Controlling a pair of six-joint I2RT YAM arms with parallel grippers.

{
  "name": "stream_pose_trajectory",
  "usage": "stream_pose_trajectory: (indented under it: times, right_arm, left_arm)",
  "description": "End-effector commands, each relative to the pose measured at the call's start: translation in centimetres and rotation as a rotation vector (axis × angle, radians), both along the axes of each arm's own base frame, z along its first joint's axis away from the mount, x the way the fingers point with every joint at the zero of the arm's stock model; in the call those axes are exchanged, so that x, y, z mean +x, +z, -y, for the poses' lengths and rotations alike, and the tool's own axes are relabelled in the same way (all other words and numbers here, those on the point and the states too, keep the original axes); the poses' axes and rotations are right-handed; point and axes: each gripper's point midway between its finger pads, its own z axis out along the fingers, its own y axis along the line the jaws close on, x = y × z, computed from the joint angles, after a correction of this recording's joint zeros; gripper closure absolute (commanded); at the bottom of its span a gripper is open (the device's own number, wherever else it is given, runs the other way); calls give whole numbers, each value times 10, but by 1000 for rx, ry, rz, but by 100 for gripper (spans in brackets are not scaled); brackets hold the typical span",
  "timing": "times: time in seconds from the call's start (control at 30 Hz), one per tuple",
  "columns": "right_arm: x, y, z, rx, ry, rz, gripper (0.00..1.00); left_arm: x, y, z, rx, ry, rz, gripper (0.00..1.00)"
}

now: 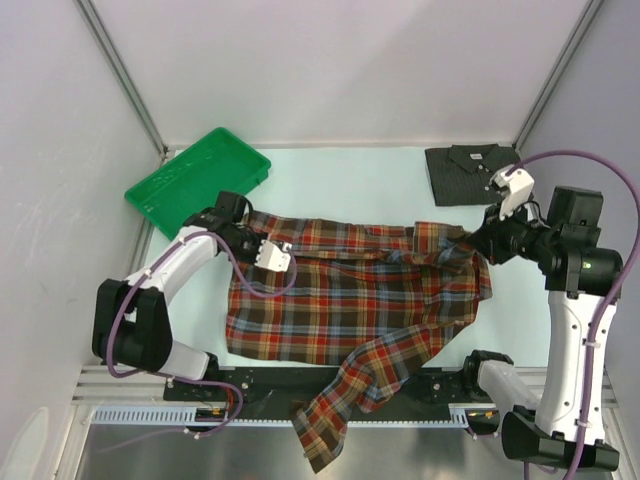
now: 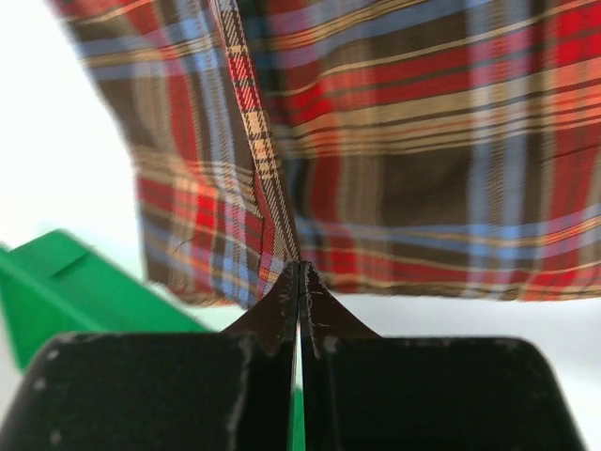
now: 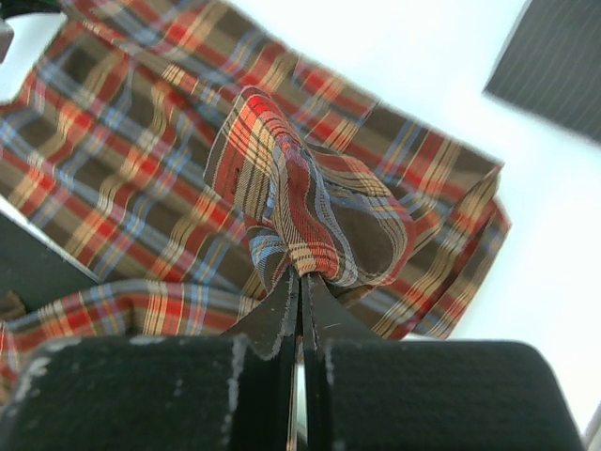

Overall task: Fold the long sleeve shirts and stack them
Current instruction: Fold the shirt

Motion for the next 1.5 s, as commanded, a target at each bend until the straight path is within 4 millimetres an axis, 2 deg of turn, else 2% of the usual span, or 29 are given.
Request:
stream_pose_trajectory:
  times: [0.0, 0.1, 0.13, 0.27, 0.33, 0.47, 0.53, 0.57, 0.6, 0.63, 0.67, 0.7, 0.77, 0.8, 0.9, 1.0, 1.03, 1.07, 1.17, 1.27, 1.3, 1.33, 1.4, 1.43, 1.47]
  right_arm:
    - [-3, -21, 1, -15, 18, -48, 100]
    - [4, -31, 2, -17, 36, -64, 100]
    - [5, -35, 2, -18, 42, -71, 100]
    - [15, -40, -3, -6, 89, -75, 100]
    - [20, -43, -8, 5, 115, -78, 100]
    - [36, -60, -26, -18, 190, -77, 100]
    - [39, -72, -42, -39, 246, -94, 100]
    - [42, -74, -47, -47, 266, -80, 100]
    - [43, -84, -51, -55, 287, -102, 100]
    - [43, -86, -60, -66, 323, -88, 100]
    - [44, -89, -64, -72, 340, -84, 100]
    - [44, -95, -69, -77, 356, -90, 100]
    - [46, -96, -85, -94, 416, -47, 100]
    - [46, -96, -91, -100, 437, -30, 100]
    - [44, -102, -112, -145, 541, 41, 100]
    - [33, -126, -118, -256, 654, 61, 100]
    - [21, -144, -115, -297, 682, 21, 100]
    - [10, -149, -117, -334, 739, 44, 100]
    - [-22, -173, -100, -388, 777, -29, 98]
    - [-45, -193, -78, -416, 772, -101, 99]
    - [-48, -197, -71, -431, 768, -109, 98]
    - [-49, -201, -67, -444, 761, -110, 94]
    - [-49, -216, -56, -497, 740, -144, 81]
    - [-48, -219, -53, -510, 728, -164, 60]
    - [-47, -220, -51, -517, 722, -179, 50]
  left_arm:
    - [-20, -17, -1, 28, 1, -67, 100]
    - [-27, -26, -6, 47, 35, -115, 98]
    - [-28, -27, -6, 46, 46, -123, 89]
    - [-27, -10, 2, -33, 112, -175, 73]
    - [-21, 10, 11, -122, 171, -207, 65]
    - [-10, 47, 28, -269, 240, -211, 61]
    - [-3, 71, 38, -350, 262, -176, 55]
    - [-4, 79, 44, -399, 270, -182, 49]
    - [0, 93, 49, -439, 262, -143, 46]
    - [2, 101, 52, -466, 265, -131, 31]
    - [1, 108, 58, -509, 276, -141, 22]
    - [2, 120, 64, -537, 264, -119, 16]
    - [0, 130, 74, -576, 260, -127, 1]
    - [-2, 138, 85, -601, 232, -120, 1]
    - [-9, 138, 106, -624, 204, -149, 1]
    - [-12, 131, 118, -644, 212, -162, 0]
    - [-10, 128, 117, -651, 236, -157, 1]
    - [-10, 126, 118, -670, 272, -165, 0]
    - [-11, 119, 115, -688, 310, -142, 1]
    - [-17, 112, 113, -712, 374, -186, 1]
    - [-20, 112, 114, -723, 383, -203, 0]
    - [-22, 112, 115, -750, 432, -242, 1]
    - [-12, 116, 115, -814, 514, -231, 1]
    - [-8, 116, 113, -837, 583, -240, 1]
    - [-5, 119, 113, -846, 591, -231, 1]
